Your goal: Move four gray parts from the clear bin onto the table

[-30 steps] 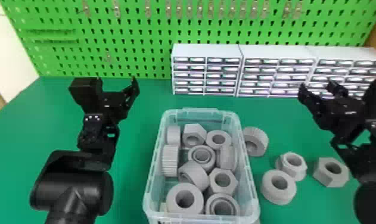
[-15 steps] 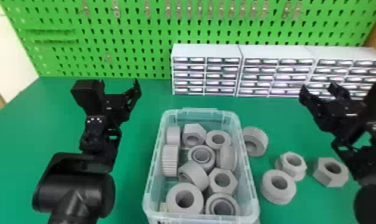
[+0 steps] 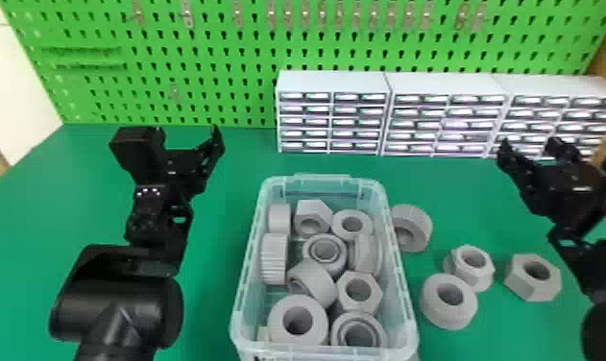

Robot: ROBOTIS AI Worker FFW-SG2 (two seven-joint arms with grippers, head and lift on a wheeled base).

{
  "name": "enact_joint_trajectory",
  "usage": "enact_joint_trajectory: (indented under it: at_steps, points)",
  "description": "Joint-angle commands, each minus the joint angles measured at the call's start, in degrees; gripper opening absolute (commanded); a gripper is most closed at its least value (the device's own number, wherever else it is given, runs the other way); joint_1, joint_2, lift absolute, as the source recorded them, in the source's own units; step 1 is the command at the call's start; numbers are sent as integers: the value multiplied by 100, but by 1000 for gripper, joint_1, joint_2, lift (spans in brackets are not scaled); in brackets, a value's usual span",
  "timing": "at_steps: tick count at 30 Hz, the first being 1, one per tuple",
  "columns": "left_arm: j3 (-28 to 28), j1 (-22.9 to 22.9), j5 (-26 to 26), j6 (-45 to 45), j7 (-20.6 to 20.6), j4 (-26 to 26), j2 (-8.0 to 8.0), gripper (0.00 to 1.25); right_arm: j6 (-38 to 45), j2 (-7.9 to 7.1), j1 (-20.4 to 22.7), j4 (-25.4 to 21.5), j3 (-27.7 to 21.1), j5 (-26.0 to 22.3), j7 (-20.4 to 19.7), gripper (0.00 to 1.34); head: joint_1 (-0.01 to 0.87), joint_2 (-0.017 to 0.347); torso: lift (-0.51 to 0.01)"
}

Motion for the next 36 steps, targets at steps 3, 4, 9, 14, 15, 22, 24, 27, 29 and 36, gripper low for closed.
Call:
enact_joint_trajectory:
  at_steps: [3,4,9,14,15,22,24,27,29,36]
  points:
    - [75,48,23,7,1,9,-8,960,-18,26,17,2,-112,3,2,821,693,72,-52]
    - [75,48,14,7,1,18,-17,960,-18,26,17,-6,-129,3,2,821,693,72,-52]
    - [84,48,23,-1,1,27,-26,960,-44,35,25,-42,-217,3,2,822,693,72,-52]
    - [101,57,58,7,1,27,-44,962,-35,0,25,-42,-226,-6,-7,822,693,72,-52]
    - [101,57,58,-1,1,27,-44,960,-35,-9,25,-42,-217,-6,2,821,693,72,-52]
    - [92,48,58,-1,1,27,-44,962,-35,9,25,-42,-200,3,2,822,693,72,-52]
    - [101,48,58,-1,1,27,-44,962,-35,9,17,-42,-182,12,2,822,693,72,-52]
    - [110,48,58,-1,1,27,-44,960,-35,9,-1,-42,-138,20,-7,822,693,72,-52]
    - [101,48,58,-1,1,27,-44,960,-35,9,-10,-42,-121,20,-7,821,693,72,-52]
    - [66,40,58,-1,-8,27,-44,960,-35,9,-27,-42,-68,47,2,822,693,72,-52]
